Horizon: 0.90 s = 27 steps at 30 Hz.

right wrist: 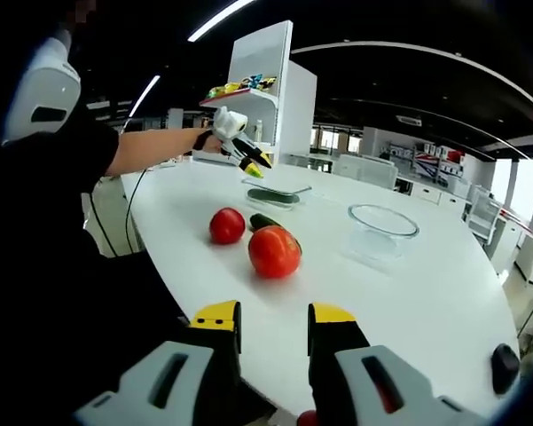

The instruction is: Sort the scattered tomatoes and cucumbers on the table and place them into their respective storage containers

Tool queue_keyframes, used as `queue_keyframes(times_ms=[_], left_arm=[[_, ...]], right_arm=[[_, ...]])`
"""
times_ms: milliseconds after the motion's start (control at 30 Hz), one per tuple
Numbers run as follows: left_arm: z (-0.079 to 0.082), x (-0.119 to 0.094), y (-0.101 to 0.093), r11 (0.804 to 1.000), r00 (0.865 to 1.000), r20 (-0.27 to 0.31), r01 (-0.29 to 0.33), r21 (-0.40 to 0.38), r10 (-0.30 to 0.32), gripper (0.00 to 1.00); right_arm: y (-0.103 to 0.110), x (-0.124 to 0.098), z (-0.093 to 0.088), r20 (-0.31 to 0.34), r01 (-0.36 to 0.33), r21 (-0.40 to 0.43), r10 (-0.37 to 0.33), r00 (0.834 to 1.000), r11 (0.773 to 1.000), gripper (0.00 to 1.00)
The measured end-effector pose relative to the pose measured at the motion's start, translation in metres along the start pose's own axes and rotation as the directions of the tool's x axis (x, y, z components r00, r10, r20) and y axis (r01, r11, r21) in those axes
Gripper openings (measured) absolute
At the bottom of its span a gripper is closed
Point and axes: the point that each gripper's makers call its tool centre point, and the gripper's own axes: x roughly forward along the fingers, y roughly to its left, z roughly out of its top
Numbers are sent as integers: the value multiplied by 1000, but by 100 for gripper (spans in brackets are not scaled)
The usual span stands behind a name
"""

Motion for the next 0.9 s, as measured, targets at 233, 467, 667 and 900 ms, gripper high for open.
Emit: queue_keyframes(times_ms=[233, 467, 667, 900], left_arm=[[0, -10, -10, 1000, 1000, -8, 7, -5, -7, 31], [2, -26, -22, 1000, 1000, -8, 2, 9, -2, 36], [-2, -44, -27, 1000, 1000, -2, -26, -6, 26, 39], [-14, -60, -34, 998, 999, 15, -50, -41, 51, 41]], right_arm=[[3, -5, 3, 4, 0, -17, 0, 1000, 1000, 29], [11, -1, 8, 5, -24, -31, 24, 1000, 999, 29], [18, 3, 11, 13, -42, -43, 43, 999, 998, 29], [26, 4, 10, 18, -59, -41, 60, 998, 997, 30]])
